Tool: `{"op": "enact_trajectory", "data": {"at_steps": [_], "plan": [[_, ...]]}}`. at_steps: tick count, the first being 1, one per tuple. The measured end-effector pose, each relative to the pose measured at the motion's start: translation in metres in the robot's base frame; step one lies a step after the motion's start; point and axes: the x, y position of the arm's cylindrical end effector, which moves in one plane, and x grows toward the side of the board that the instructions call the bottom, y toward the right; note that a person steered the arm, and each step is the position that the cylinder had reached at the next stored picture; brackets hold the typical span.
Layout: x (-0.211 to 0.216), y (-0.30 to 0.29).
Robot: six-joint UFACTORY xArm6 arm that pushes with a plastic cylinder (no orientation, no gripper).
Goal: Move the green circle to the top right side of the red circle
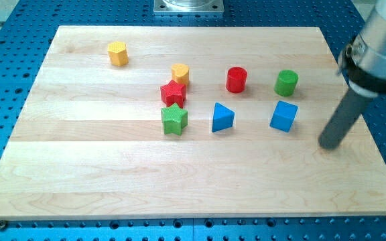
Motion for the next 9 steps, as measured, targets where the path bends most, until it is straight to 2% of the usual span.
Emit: {"op": "enact_trajectory", "data": {"at_steps": [1,2,3,5,7,8,9], "plan": [[-0.044,0.012],[-0.119,0.038],[-0.124,0.019],[-0.09,0.01],[-0.101,-0.054],[-0.177,0.0],[-0.266,-0.059]]}}
